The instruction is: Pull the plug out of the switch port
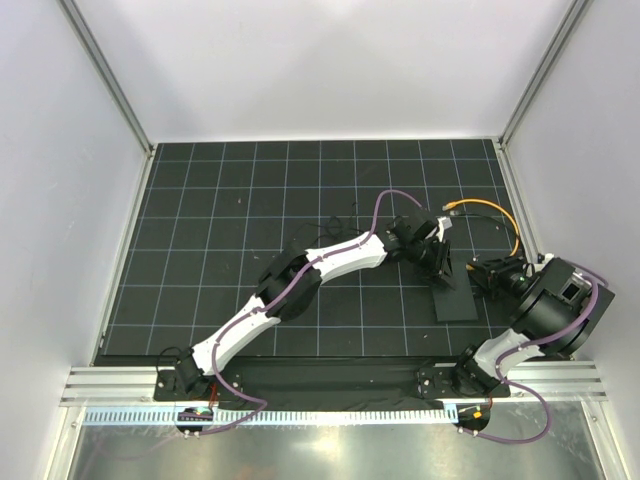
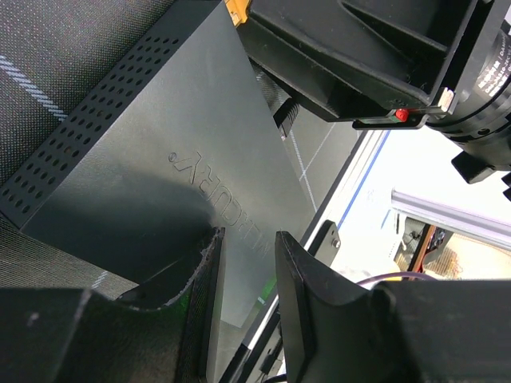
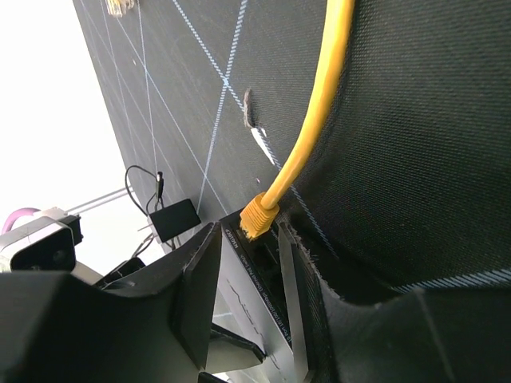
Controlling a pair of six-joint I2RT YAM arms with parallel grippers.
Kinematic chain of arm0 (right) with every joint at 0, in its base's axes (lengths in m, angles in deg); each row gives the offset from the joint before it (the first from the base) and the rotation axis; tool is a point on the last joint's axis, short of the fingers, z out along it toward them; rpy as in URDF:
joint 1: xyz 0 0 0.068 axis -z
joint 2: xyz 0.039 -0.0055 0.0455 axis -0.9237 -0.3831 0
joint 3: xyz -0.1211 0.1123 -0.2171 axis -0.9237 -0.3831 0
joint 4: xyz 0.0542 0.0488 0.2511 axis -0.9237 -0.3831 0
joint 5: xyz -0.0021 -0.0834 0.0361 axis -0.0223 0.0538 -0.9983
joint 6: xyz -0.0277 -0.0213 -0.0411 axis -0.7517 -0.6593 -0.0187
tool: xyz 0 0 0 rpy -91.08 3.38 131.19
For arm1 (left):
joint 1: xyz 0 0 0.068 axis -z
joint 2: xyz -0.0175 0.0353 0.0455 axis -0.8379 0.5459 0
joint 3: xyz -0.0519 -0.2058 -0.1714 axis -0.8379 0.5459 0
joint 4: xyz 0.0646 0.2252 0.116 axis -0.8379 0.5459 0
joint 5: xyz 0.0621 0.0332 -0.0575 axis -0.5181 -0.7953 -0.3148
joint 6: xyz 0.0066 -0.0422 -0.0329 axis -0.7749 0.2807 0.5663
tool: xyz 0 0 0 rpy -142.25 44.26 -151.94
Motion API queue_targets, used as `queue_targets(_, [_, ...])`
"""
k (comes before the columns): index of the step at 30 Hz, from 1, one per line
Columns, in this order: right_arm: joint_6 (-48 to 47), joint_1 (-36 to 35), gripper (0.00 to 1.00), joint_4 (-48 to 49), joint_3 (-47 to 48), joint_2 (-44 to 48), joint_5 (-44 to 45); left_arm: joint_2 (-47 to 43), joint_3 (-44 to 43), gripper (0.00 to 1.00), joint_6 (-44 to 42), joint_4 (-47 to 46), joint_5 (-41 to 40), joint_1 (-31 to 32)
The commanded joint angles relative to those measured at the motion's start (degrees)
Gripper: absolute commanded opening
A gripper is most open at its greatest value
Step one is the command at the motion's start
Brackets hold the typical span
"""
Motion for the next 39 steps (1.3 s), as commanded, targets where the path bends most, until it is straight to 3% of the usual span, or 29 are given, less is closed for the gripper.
queue_targets(1, [-3.32, -0.06, 0.44, -3.95, -0.48, -2.27, 3.87, 0.04, -1.51, 0.35, 0.49, -0.28, 1.30, -0.25])
queue_targets(24, [-4.64, -0.67, 0.40, -6.14, 0.13, -1.66, 6.59, 0.47, -0.10, 0.34, 0.76, -0.46, 1.82, -0.25])
queue_targets(39, [-4.46, -1.37, 0.28, -7.11, 0.84, -1.74, 10.19, 0.48, 2.09, 0.34, 1.46, -0.19, 1.65, -0.33])
